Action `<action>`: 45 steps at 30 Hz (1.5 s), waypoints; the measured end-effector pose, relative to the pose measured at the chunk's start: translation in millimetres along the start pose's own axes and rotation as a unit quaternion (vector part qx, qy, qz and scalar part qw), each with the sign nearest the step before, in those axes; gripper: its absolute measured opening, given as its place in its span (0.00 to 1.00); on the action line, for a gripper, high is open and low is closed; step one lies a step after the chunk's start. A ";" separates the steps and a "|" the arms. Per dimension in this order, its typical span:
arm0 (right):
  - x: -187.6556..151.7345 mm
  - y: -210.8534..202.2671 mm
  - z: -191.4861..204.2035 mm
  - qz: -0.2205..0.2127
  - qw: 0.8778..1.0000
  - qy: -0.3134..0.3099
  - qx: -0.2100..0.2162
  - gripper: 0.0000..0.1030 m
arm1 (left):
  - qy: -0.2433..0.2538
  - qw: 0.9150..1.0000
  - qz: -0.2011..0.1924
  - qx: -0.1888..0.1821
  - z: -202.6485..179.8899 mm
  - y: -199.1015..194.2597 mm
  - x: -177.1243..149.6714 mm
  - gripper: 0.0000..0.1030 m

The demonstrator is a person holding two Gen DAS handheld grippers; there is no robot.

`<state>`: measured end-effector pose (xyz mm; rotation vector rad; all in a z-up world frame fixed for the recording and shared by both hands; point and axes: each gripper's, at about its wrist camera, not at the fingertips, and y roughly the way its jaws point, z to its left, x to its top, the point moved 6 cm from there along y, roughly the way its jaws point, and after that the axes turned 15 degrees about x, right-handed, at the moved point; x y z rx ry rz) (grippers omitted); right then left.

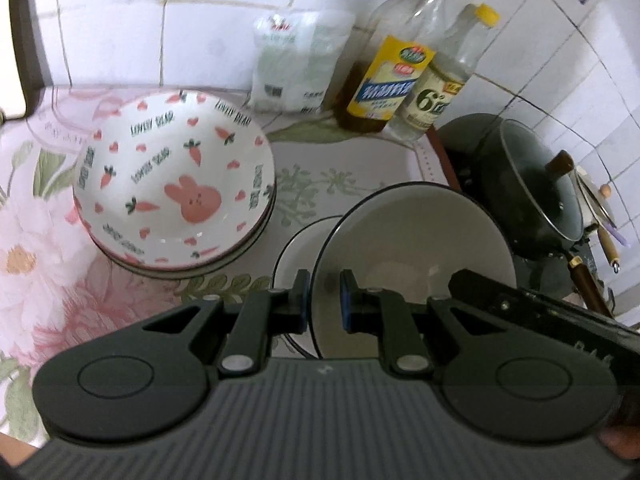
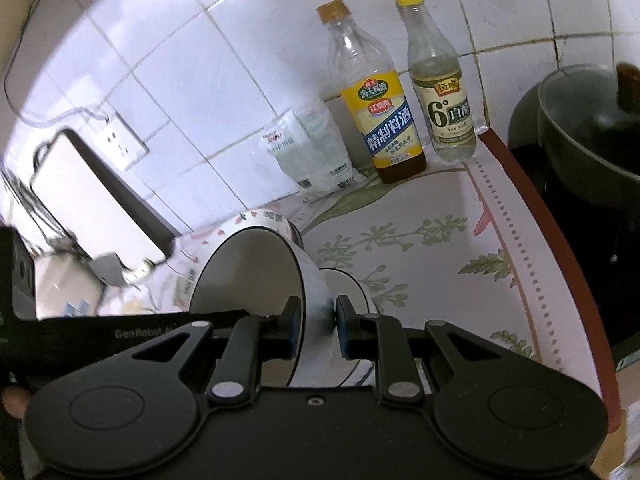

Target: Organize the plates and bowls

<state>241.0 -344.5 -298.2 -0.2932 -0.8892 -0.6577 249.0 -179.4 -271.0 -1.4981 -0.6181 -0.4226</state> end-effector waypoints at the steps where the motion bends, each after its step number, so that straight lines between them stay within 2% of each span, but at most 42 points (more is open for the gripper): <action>1: -1.3 3.3 -0.1 0.004 1.000 -0.010 -0.006 0.23 | -0.002 1.000 0.003 0.002 0.3 3.3 -1.1 0.13; 9: -7.8 27.0 0.1 0.024 0.996 -0.079 -0.042 0.23 | -0.017 1.000 0.019 0.012 5.6 24.4 -4.7 0.13; 17: -13.7 41.8 7.9 0.045 0.983 -0.159 -0.077 0.23 | 0.000 0.999 0.040 0.032 6.0 37.7 -0.5 0.13; 25: -17.7 48.9 7.5 0.059 0.971 -0.207 -0.100 0.25 | 0.038 0.996 0.023 0.072 -1.8 37.2 -0.5 0.13; 27: -16.9 48.7 10.2 0.055 0.965 -0.233 -0.109 0.25 | 0.045 0.996 0.016 0.081 -1.9 36.8 -0.3 0.13; 29: -17.0 48.9 14.0 0.058 0.959 -0.257 -0.101 0.25 | 0.047 0.996 0.010 0.075 -3.4 36.5 -0.6 0.14; 32: -18.3 51.0 12.6 0.068 0.965 -0.243 -0.074 0.25 | 0.050 0.995 0.007 0.082 -3.3 38.2 -2.9 0.14; 38: -30.2 52.5 8.1 0.086 0.966 -0.237 -0.050 0.23 | 0.023 0.997 0.020 0.076 4.4 41.1 -11.3 0.13; 42: -34.1 38.8 9.9 0.071 0.970 -0.231 -0.025 0.23 | -0.006 0.998 0.026 0.051 11.1 34.6 -15.4 0.13; 45: -33.3 24.3 14.1 0.052 0.970 -0.239 -0.006 0.27 | -0.014 0.999 0.019 0.034 14.7 24.4 -17.3 0.13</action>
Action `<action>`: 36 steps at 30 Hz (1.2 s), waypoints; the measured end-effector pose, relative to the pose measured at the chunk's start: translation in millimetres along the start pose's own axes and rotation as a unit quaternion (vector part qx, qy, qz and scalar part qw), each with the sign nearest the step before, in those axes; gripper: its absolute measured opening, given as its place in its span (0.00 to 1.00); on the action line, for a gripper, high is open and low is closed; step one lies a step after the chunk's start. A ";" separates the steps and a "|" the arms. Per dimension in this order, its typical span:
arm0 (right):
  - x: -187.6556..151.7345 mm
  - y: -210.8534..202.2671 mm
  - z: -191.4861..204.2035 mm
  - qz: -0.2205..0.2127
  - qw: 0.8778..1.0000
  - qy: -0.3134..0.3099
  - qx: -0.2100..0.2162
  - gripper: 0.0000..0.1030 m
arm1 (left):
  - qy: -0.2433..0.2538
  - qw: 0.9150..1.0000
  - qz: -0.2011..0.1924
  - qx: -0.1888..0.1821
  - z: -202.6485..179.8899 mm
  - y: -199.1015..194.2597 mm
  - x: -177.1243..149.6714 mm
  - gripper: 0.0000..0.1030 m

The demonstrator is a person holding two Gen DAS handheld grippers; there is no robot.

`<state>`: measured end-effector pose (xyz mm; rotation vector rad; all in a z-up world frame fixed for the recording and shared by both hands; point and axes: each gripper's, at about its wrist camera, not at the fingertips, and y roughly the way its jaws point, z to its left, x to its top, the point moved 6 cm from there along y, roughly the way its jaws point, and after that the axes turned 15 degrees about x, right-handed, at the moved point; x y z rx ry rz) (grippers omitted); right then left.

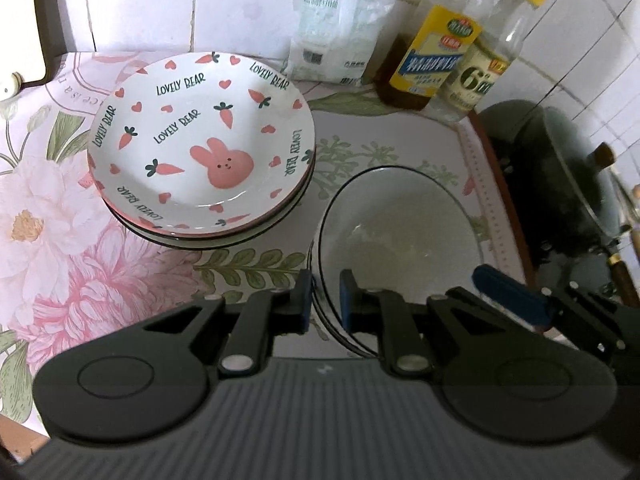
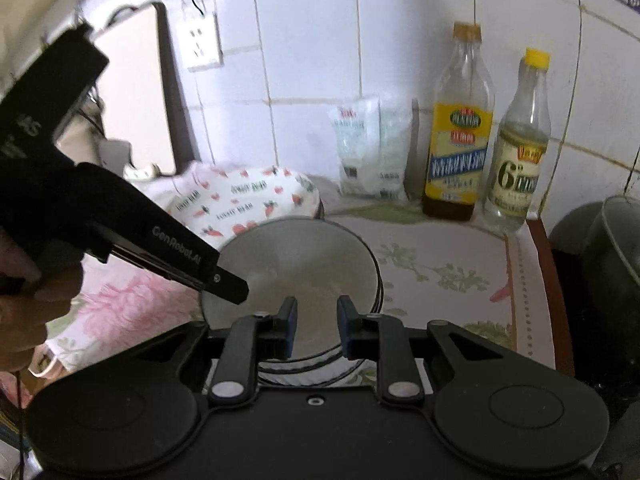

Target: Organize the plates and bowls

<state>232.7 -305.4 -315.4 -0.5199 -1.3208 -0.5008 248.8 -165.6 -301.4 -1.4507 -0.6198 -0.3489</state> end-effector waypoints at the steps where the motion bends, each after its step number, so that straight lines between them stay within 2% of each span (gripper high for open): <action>1: 1.3 -5.6 1.0 -0.009 1.000 -0.001 0.004 0.29 | -0.001 1.000 -0.001 -0.006 1.1 -3.2 -0.8 0.13; 6: 0.7 -28.8 9.2 -0.033 0.999 0.004 0.019 0.34 | 0.007 0.999 -0.027 -0.037 5.5 -22.9 -10.9 0.13; 9: -6.2 -42.2 19.1 -0.044 0.999 0.001 0.008 0.36 | 0.017 0.997 -0.045 -0.055 4.9 -36.8 -19.9 0.13; 17: -28.1 -65.3 42.2 -0.058 0.998 0.009 -0.027 0.51 | 0.046 0.991 -0.088 -0.090 9.4 -71.0 -42.2 0.16; 20: -37.8 -69.3 48.2 -0.066 0.997 0.010 -0.044 0.60 | 0.055 0.989 -0.100 -0.097 14.4 -77.2 -51.8 0.17; 24: -50.7 -71.1 54.0 -0.077 0.995 0.006 -0.060 0.69 | 0.070 0.985 -0.119 -0.102 19.2 -80.2 -65.3 0.23; 26: -58.4 -70.0 55.0 -0.084 0.994 0.003 -0.064 0.77 | 0.080 0.982 -0.135 -0.108 19.8 -80.1 -72.8 0.29; 27: -62.8 -69.3 55.6 -0.091 0.994 0.001 -0.064 0.86 | 0.083 0.980 -0.143 -0.111 20.4 -79.4 -76.1 0.33; 28: -67.5 -67.5 54.6 -0.100 0.993 -0.001 -0.063 0.90 | 0.085 0.978 -0.150 -0.113 20.4 -77.6 -79.9 0.35; 31: -83.6 -54.6 48.8 -0.111 0.992 -0.003 -0.067 0.92 | 0.085 0.976 -0.154 -0.126 16.5 -66.9 -90.0 0.41; 36: -107.6 -12.8 26.4 -0.087 0.994 0.010 -0.066 0.93 | 0.058 0.976 -0.144 -0.150 12.0 -44.4 -93.0 0.54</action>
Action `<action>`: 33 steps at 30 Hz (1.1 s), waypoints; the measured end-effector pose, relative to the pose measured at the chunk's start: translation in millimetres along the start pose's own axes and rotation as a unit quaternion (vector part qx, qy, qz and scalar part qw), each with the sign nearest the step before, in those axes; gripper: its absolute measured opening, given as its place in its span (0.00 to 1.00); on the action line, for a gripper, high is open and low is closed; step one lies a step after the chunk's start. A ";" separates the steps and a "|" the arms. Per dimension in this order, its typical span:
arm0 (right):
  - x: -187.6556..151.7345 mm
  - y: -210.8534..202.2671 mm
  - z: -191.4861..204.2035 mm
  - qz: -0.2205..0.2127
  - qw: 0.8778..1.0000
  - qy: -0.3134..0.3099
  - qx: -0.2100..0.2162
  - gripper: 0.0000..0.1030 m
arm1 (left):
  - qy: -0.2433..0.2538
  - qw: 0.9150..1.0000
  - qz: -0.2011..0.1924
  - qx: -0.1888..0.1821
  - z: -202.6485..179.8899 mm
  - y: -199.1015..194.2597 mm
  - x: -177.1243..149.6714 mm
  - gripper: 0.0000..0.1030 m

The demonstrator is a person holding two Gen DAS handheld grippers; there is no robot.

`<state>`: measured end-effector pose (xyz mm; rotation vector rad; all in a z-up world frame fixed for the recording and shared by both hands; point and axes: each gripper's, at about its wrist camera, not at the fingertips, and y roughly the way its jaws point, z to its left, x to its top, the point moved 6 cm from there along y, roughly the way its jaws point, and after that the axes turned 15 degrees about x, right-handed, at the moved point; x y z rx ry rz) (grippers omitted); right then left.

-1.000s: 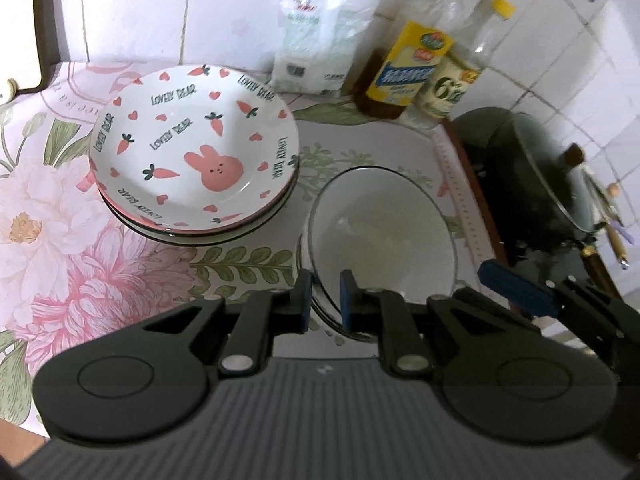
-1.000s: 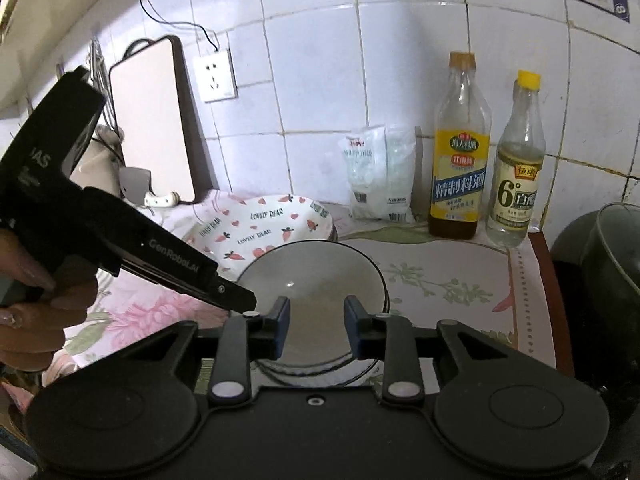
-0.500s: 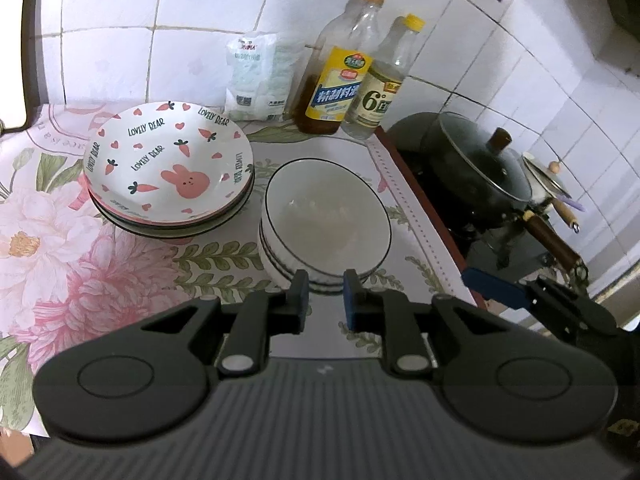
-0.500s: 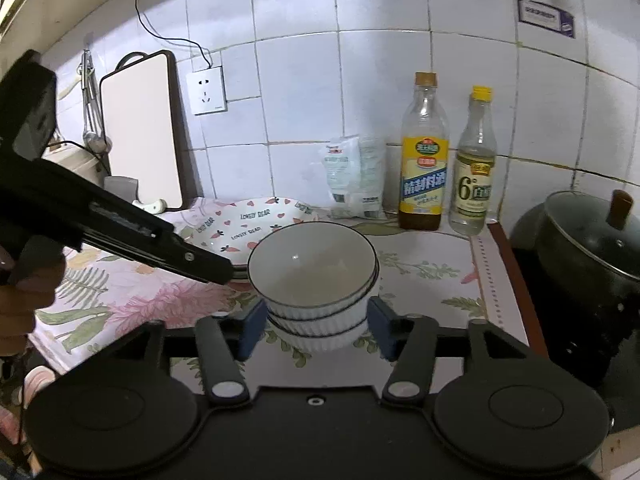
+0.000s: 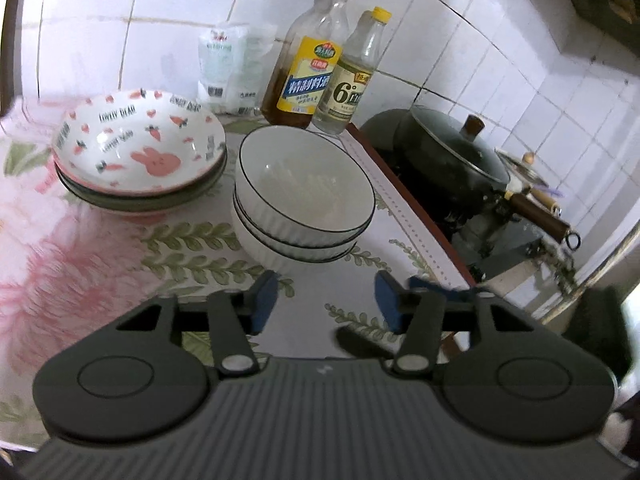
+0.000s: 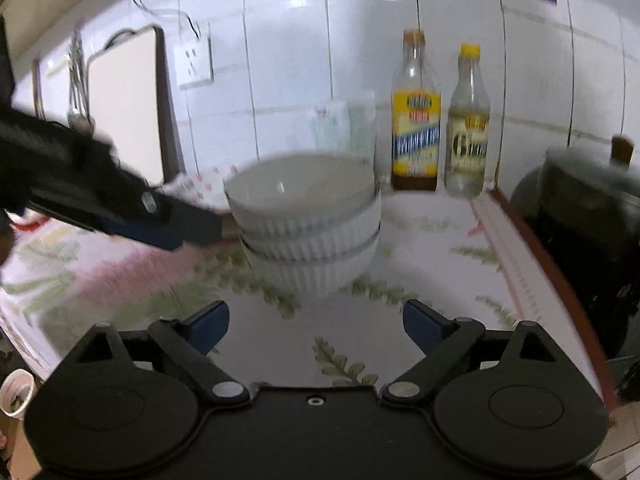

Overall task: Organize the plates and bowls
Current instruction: 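Close both grippers on the rim of the three-bowl stack, then carry the bowl stack with both grippers onto the bunny plate, release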

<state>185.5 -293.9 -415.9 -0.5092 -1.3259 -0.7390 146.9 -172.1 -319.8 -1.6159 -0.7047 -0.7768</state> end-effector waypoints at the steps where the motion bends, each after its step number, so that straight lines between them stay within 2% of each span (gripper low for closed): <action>1: -3.4 7.8 -2.8 0.003 1.000 0.001 0.002 0.93 | -0.010 1.000 0.000 -0.005 2.0 3.4 -0.3 0.55; 6: -13.7 47.4 -6.8 0.043 0.999 -0.013 0.025 0.93 | -0.093 0.995 0.012 -0.038 18.6 23.0 8.4 0.62; 8: -12.1 54.3 -4.7 0.045 0.999 -0.014 0.025 0.93 | -0.117 0.992 0.022 -0.048 24.3 29.0 14.6 0.62; 13: 0.2 66.3 -3.8 0.039 0.999 -0.006 0.026 0.93 | -0.174 0.984 0.018 -0.035 44.6 35.5 27.9 0.62; 16: 8.4 71.9 -7.2 0.034 0.999 -0.006 0.023 0.93 | -0.186 0.981 0.041 -0.034 51.7 44.3 30.9 0.61; 20: 12.4 80.8 -12.1 0.037 0.999 -0.006 0.022 0.94 | -0.180 0.981 0.061 -0.028 55.9 61.6 36.8 0.61; 22: 12.7 85.1 -13.6 0.047 0.998 -0.011 0.026 0.94 | -0.153 0.985 0.065 -0.034 51.8 73.7 39.3 0.61; 25: 16.7 90.0 -18.1 0.049 0.999 -0.007 0.020 0.95 | -0.120 0.990 0.073 -0.017 48.1 93.2 40.2 0.60; 27: 20.4 94.0 -23.2 0.048 0.999 0.005 0.020 0.95 | -0.105 0.991 0.077 -0.015 45.2 102.2 40.2 0.51; 33: 22.8 101.4 -26.3 0.057 0.998 0.008 0.034 0.98 | -0.072 0.994 0.085 0.005 36.1 109.0 42.0 0.47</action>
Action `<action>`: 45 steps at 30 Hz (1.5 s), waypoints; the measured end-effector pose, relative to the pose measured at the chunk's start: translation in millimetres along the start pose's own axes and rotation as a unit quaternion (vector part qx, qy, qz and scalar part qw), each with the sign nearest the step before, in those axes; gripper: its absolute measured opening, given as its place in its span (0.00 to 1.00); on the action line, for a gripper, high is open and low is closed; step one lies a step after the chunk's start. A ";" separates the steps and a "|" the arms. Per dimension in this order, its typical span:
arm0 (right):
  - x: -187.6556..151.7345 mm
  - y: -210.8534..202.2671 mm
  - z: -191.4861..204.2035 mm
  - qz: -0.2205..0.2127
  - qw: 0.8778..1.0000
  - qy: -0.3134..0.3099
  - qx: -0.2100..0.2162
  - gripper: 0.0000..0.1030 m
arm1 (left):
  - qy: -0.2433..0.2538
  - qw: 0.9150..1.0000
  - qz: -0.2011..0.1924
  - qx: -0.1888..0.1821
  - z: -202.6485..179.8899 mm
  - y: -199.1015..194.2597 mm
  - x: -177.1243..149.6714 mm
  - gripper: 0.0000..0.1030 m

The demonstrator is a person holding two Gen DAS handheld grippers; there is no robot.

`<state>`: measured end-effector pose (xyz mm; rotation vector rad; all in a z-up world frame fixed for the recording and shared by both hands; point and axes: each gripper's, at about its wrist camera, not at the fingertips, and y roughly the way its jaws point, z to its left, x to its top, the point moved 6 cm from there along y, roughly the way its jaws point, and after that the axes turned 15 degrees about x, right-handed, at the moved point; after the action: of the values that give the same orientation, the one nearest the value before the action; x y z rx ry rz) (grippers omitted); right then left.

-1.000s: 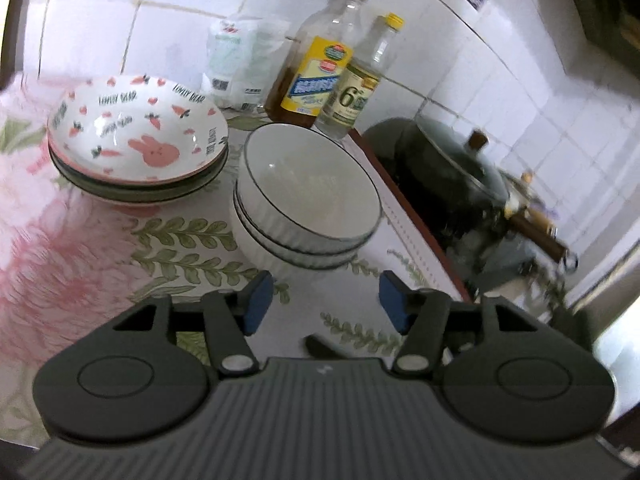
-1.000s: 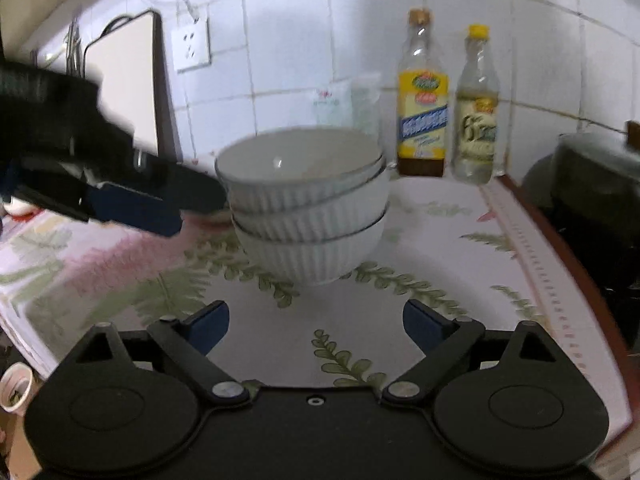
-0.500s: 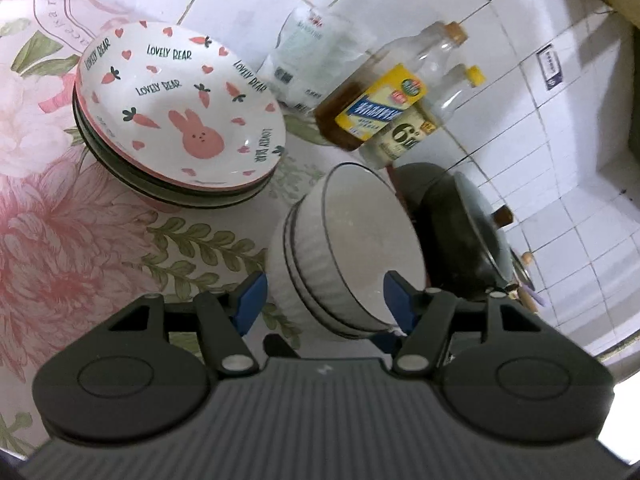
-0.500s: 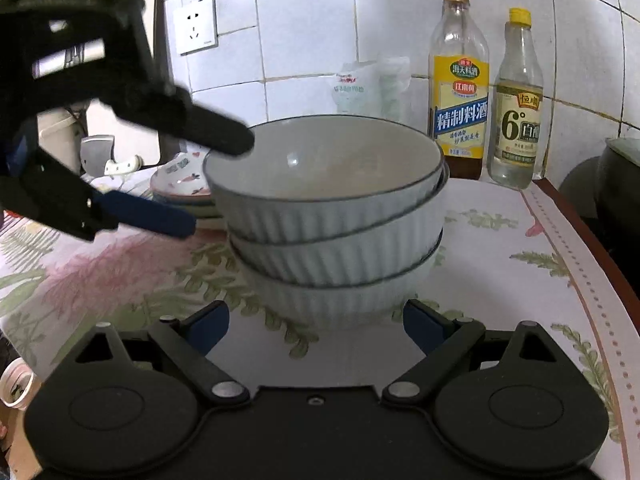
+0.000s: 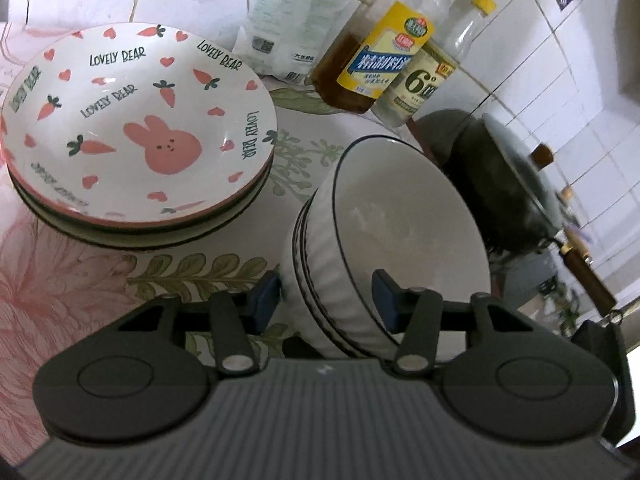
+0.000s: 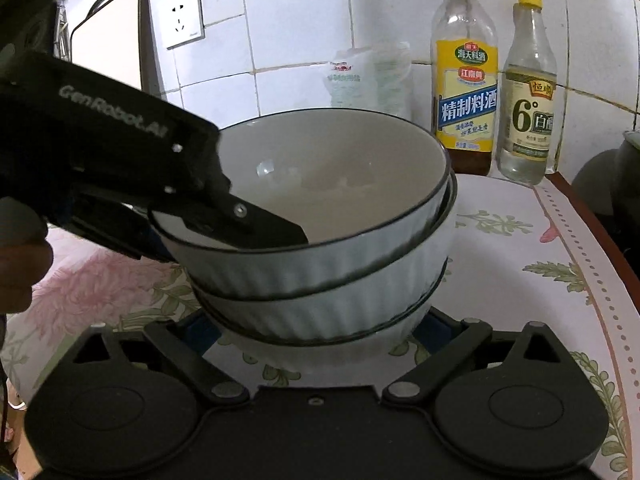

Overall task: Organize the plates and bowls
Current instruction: 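Carry the bowl stack with both grippers onto the bunny plate, release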

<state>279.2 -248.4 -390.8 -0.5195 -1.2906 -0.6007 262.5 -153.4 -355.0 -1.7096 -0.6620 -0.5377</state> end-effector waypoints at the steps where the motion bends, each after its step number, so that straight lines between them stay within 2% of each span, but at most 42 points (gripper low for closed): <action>1: 0.3 0.8 -0.7 0.000 1.000 0.000 0.001 0.98 | -0.001 1.000 0.004 0.002 -0.1 1.8 1.1 0.47; 8: 3.1 3.9 -4.2 0.010 1.000 0.010 0.014 0.97 | -0.046 0.998 0.037 -0.012 8.1 8.6 5.9 0.45; 20: -0.9 -3.9 4.4 -0.009 1.000 0.017 0.012 0.97 | -0.011 0.999 0.039 0.003 -1.6 -5.2 0.7 0.45; 29: 15.6 -20.8 36.3 -0.007 1.000 0.015 0.020 0.97 | -0.016 1.000 0.027 0.003 8.8 -52.0 -2.2 0.45; 38: 63.7 -37.2 81.6 -0.023 0.999 -0.017 0.037 0.97 | -0.027 1.000 0.000 0.012 26.3 -121.0 18.5 0.45; 45: 101.0 -36.5 107.8 -0.048 0.997 -0.023 0.053 0.97 | -0.034 0.998 -0.035 0.042 35.5 -160.1 41.6 0.45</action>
<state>193.7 -216.3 -269.1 -0.3879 -1.3891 -0.5996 184.7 -84.9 -221.2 -1.6371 -0.7854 -0.4945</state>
